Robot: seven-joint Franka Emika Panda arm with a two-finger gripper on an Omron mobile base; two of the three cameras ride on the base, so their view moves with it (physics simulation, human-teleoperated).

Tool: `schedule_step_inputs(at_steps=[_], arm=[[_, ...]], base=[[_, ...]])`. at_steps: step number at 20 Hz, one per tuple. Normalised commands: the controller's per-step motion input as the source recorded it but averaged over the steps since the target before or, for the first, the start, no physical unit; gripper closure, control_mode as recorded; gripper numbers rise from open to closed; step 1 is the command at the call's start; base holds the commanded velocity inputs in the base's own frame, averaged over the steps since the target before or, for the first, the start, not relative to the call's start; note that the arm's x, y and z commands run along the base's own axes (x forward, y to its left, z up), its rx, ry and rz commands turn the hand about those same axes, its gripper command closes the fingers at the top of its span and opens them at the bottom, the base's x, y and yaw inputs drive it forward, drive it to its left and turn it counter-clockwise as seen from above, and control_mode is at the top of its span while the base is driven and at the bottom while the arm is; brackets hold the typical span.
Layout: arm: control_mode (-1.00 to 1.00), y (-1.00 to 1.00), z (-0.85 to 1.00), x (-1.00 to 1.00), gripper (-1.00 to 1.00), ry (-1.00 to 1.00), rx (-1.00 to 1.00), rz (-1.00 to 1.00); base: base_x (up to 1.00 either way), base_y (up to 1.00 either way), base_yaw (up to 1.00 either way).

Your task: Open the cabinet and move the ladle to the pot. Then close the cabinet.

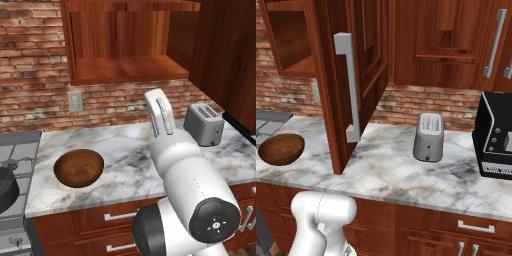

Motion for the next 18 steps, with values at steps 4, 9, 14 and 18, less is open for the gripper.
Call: schedule_step_inputs(at_steps=[4, 9, 14, 18], arm=[[-1.00, -0.28, 0.04, -0.19, -1.00, -0.03, 0.00, 0.00], [-1.00, -0.31, 0.03, -0.16, -1.00, -0.02, 0.00, 0.00], [-1.00, -0.34, 0.04, -0.14, -1.00, -0.02, 0.01, 0.00], [-1.00, -0.36, 0.09, -0.22, -1.00, -0.05, 0.01, 0.00]], base=[[0.00, 0.00, 0.00], [0.00, 0.00, 0.00], [0.00, 0.00, 0.00], [0.00, 0.00, 0.00]])
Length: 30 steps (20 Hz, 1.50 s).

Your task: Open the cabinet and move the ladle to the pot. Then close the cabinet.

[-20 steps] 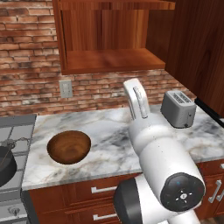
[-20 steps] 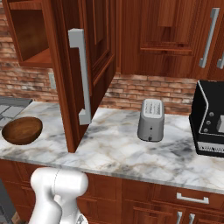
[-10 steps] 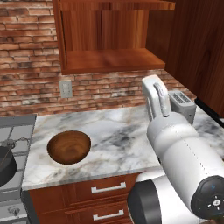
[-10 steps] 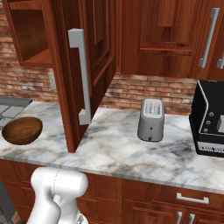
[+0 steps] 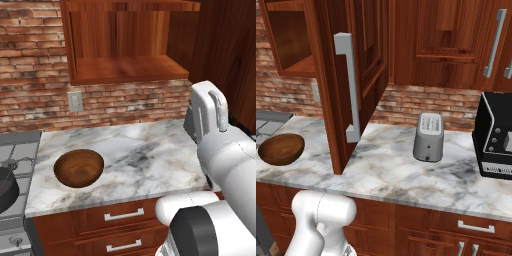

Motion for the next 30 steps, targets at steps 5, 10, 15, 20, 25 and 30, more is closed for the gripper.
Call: schedule_step_inputs(at_steps=[5, 10, 15, 20, 25, 30], arm=[[-1.00, -0.33, 0.12, -0.27, -1.00, -0.06, 0.01, 0.00], [-1.00, -0.17, 0.08, -0.27, -1.00, -0.06, 0.00, 0.00], [-1.00, -0.23, 0.03, -0.21, -1.00, -0.05, 0.00, 0.00], [-1.00, -0.25, 0.03, -0.18, -1.00, -0.04, 0.00, 0.00], [-1.00, -0.20, 0.02, -0.08, -1.00, -0.03, 0.00, 0.00], [-1.00, -0.20, 0.01, -0.05, -1.00, -0.04, 0.00, 0.00]], base=[[0.00, 0.00, 0.00], [0.00, 0.00, 0.00], [0.00, 0.00, 0.00], [0.00, 0.00, 0.00], [0.00, 0.00, 0.00], [0.00, 0.00, 0.00]])
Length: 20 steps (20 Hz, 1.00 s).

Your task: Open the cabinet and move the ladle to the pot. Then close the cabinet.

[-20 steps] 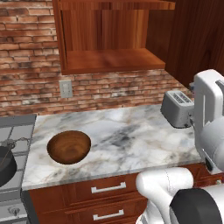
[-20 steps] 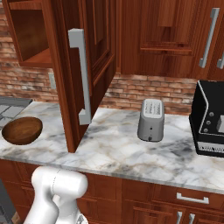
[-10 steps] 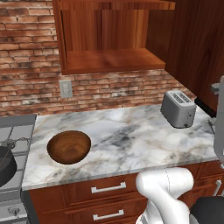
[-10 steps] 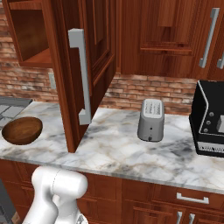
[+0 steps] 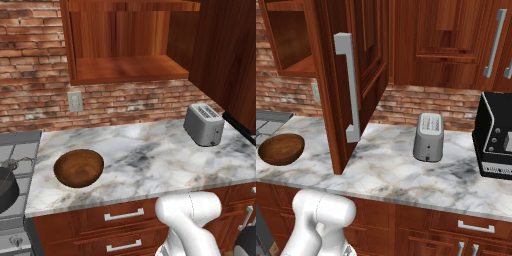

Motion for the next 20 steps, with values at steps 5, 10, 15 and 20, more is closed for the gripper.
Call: schedule_step_inputs(at_steps=[5, 10, 15, 20], arm=[[-1.00, -0.22, 0.02, -0.02, -1.00, -0.03, 0.00, 0.00], [-1.00, -0.31, 0.03, 0.00, -1.00, -0.02, 0.00, 0.00], [-1.00, -0.29, 0.00, 0.01, -1.00, 0.00, 0.00, 0.00], [-1.00, -0.43, 0.00, 0.00, -1.00, 0.00, 0.00, 0.00]], base=[[0.00, 0.00, 0.00], [0.00, 0.00, 0.00], [0.00, 0.00, 0.00], [0.00, 0.00, 0.00]])
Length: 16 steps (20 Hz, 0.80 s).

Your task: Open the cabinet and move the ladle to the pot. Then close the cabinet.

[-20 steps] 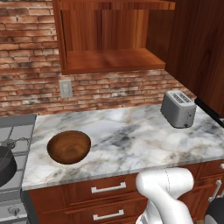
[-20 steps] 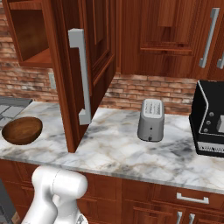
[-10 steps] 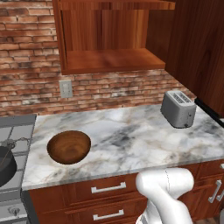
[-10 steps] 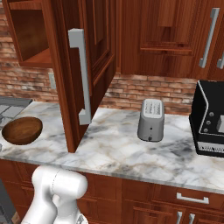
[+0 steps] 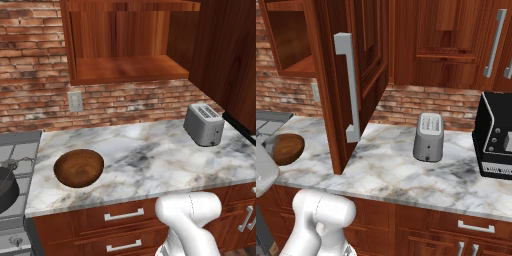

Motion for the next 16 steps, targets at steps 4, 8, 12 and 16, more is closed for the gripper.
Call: schedule_step_inputs(at_steps=[4, 8, 12, 16], arm=[[-1.00, -0.48, 0.00, 0.00, -1.00, 0.00, 0.01, 0.00], [-1.00, -0.43, 0.00, 0.00, -1.00, 0.00, 0.00, 0.00], [-1.00, -0.40, 0.00, 0.00, -1.00, 0.00, 0.00, 0.00], [-1.00, -0.37, 0.00, 0.00, -1.00, 0.00, 0.00, 0.00]], base=[[0.00, 0.00, 0.00], [0.00, 0.00, 0.00], [0.00, 0.00, 0.00], [0.00, 0.00, 0.00]])
